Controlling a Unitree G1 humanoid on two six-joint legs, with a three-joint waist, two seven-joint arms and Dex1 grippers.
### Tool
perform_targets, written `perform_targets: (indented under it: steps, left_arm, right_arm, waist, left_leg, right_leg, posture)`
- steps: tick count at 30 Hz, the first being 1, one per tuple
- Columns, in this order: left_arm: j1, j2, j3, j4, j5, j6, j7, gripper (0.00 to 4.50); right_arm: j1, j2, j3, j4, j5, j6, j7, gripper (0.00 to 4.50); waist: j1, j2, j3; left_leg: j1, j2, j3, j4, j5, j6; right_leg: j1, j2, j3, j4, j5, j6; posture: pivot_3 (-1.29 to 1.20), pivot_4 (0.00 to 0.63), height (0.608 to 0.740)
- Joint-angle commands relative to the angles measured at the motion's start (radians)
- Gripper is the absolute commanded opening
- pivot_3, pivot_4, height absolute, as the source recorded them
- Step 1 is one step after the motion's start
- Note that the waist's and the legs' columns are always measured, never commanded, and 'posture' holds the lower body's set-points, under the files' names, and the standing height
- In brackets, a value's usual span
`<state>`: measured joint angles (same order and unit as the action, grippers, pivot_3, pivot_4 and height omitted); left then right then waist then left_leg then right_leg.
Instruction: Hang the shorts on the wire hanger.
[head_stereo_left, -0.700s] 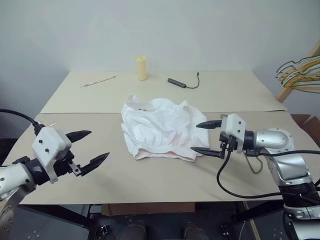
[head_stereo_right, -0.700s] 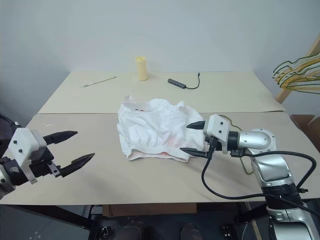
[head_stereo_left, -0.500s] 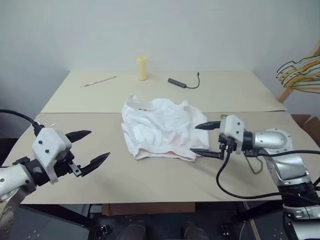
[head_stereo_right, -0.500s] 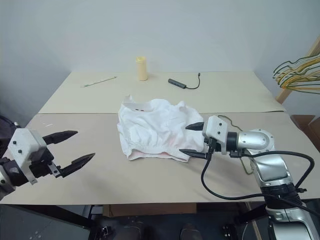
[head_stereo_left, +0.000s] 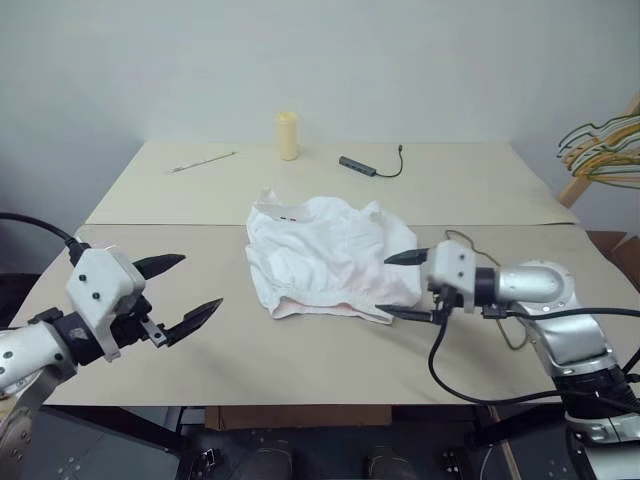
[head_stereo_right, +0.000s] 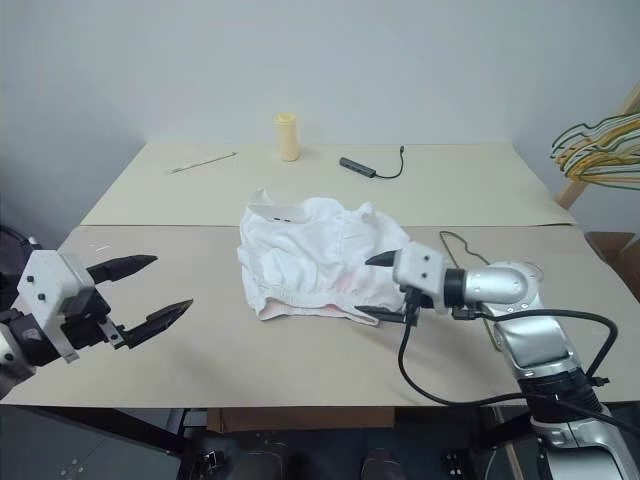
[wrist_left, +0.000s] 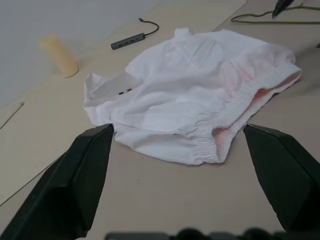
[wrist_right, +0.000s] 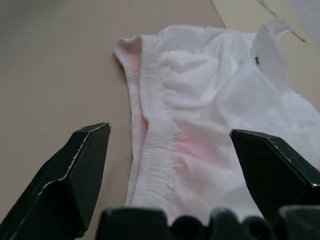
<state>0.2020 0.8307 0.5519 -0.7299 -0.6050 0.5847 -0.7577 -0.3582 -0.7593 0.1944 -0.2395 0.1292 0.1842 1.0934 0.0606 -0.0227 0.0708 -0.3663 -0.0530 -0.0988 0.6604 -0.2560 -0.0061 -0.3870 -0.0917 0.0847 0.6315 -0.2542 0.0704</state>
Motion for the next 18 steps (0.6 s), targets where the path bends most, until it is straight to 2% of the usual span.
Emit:
perform_targets:
  steps: [1,8,9,11,13,18]
  left_arm:
    - [-0.001,-0.002,-0.001,-0.018,-0.005,-0.009,0.007,4.50]
    - [-0.013,0.000,-0.019,-0.010,-0.010,-0.009,0.007,4.50]
    - [-0.016,0.001,-0.024,-0.008,-0.008,-0.011,0.007,4.50]
    - [-0.019,0.001,-0.031,-0.008,-0.007,-0.012,0.009,4.50]
    - [-0.022,0.000,-0.033,-0.007,-0.008,-0.011,0.009,4.50]
    - [-0.026,0.001,-0.041,-0.003,-0.007,-0.015,0.005,4.50]
  right_arm:
    - [-0.004,-0.017,0.069,-0.035,-0.104,0.026,-0.024,4.49]
    - [-0.057,0.016,0.211,0.084,-0.328,0.044,-0.090,4.49]
    - [-0.071,0.033,0.233,0.114,-0.373,0.039,-0.119,4.32]
    - [-0.092,0.061,0.254,0.161,-0.430,0.027,-0.164,3.89]
    - [-0.103,0.075,0.252,0.179,-0.449,0.027,-0.180,3.26]
    - [-0.103,0.063,0.231,0.189,-0.454,-0.015,-0.188,1.40]
  waist:
    - [-0.001,0.000,0.001]
    - [-0.004,0.000,0.003]
    - [-0.008,0.000,0.003]
    - [-0.016,0.000,0.003]
    - [-0.021,-0.001,0.003]
    - [-0.020,0.000,0.004]
  left_leg:
    - [0.000,0.000,0.000,0.000,0.000,0.000]
    - [0.000,0.000,0.000,0.000,0.000,0.000]
    - [0.000,0.000,0.000,0.000,0.000,0.000]
    - [0.000,0.000,0.000,0.000,0.000,0.000]
    - [0.001,0.000,0.000,0.000,0.000,0.000]
    - [0.001,0.000,0.000,0.000,0.000,0.000]
  right_leg:
    - [0.000,0.000,0.000,0.000,0.000,0.000]
    - [0.000,0.000,0.000,0.000,0.000,0.000]
    - [0.000,0.000,0.000,0.000,0.000,-0.001]
    - [0.000,0.000,-0.001,0.000,0.000,-0.001]
    - [0.000,0.000,-0.001,0.000,0.000,-0.001]
    - [0.001,0.000,-0.001,0.000,0.000,-0.001]
  posture:
    - [0.13,0.063,0.740]
    - [0.12,0.070,0.740]
    - [0.12,0.069,0.740]
    - [0.12,0.069,0.740]
    - [0.12,0.073,0.740]
    - [0.12,0.073,0.740]
